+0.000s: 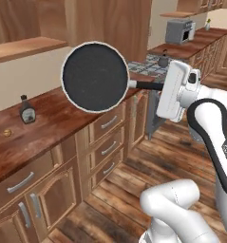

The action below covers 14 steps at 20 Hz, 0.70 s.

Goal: Pick the pan from the cabinet and place it on the stove. Then turn on the stove burner for the pan.

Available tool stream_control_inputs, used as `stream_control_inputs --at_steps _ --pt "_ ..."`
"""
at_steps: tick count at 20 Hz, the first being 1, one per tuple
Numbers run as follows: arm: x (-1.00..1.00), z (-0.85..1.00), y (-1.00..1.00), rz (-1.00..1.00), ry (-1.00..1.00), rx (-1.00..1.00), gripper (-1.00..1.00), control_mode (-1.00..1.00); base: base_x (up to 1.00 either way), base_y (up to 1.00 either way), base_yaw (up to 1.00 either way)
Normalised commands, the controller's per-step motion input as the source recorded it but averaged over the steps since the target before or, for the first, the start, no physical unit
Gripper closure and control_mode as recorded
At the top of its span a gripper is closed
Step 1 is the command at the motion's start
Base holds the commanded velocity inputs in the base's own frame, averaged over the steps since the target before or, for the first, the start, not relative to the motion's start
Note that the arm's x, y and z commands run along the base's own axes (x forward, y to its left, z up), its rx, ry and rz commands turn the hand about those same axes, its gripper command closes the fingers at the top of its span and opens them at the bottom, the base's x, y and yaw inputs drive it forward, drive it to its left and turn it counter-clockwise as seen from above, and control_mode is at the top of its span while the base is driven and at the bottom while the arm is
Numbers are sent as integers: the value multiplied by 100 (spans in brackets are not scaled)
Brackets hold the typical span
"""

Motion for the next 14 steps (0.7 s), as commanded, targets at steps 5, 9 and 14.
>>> stream_control_inputs --at_steps 5,9,14 --pt "0 0 0 0 0 0 100 100 -54 -31 -28" --pt "0 0 0 0 0 0 100 100 -54 -32 -26" --pt "0 0 0 0 0 0 100 100 -33 -24 -30"
